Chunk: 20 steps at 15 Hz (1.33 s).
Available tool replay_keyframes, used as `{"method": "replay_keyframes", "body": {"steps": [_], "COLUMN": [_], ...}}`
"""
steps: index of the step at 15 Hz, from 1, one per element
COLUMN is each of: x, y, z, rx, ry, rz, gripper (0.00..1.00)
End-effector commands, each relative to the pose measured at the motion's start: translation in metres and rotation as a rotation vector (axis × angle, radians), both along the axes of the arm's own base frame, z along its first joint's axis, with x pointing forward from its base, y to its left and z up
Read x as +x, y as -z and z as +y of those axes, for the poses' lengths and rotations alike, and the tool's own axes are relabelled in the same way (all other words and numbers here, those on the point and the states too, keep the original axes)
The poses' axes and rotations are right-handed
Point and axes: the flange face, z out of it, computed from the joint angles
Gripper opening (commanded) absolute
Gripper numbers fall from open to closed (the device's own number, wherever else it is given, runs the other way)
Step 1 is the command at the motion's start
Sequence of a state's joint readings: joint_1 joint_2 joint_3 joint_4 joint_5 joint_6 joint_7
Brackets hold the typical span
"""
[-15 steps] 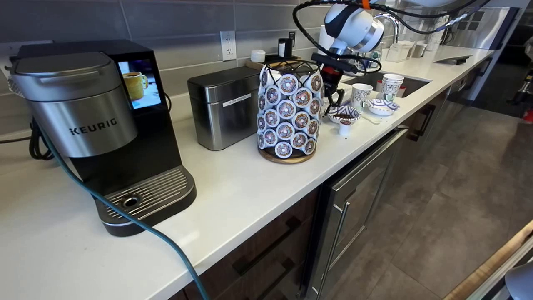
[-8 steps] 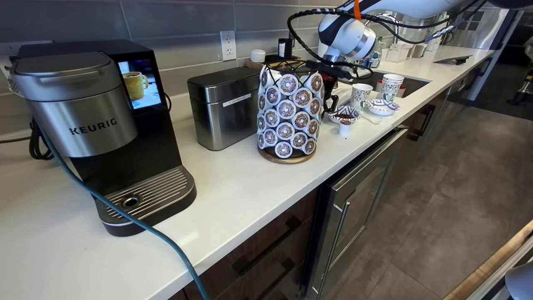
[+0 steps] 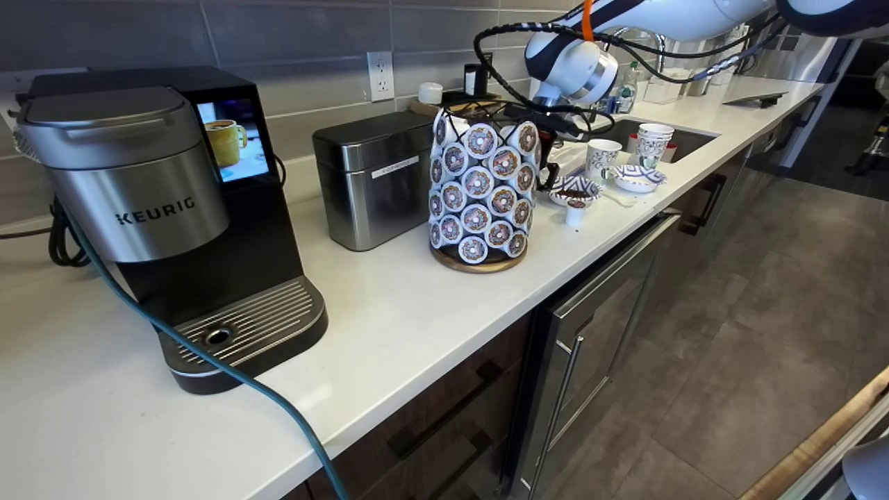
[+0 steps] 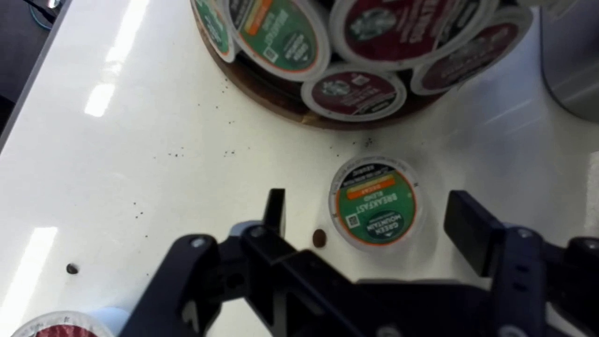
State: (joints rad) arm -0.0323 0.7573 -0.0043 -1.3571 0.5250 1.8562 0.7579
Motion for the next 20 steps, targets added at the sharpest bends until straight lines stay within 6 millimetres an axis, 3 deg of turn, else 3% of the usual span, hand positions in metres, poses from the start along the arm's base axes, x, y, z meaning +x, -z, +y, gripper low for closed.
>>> {"method": "replay_keyframes", "body": {"steps": [1, 9, 12, 13, 15, 20], "x": [0.009, 0.018, 0.02, 0.021, 0.022, 0.02], "y": [0.005, 0.011, 0.012, 0.011, 0.01, -0.008], "z": [0.002, 0.001, 0.002, 0.002, 0.001, -0.002], "rx": [-0.004, -0.009, -0.01, -0.009, -0.01, 0.019], "ry": [-0.004, -0.015, -0.02, -0.021, -0.02, -0.028], "rz": [0.039, 0.062, 0.069, 0.071, 0.071, 0.08], "gripper": [0.83, 0.7, 0.5, 0.35, 0.29, 0.29]}}
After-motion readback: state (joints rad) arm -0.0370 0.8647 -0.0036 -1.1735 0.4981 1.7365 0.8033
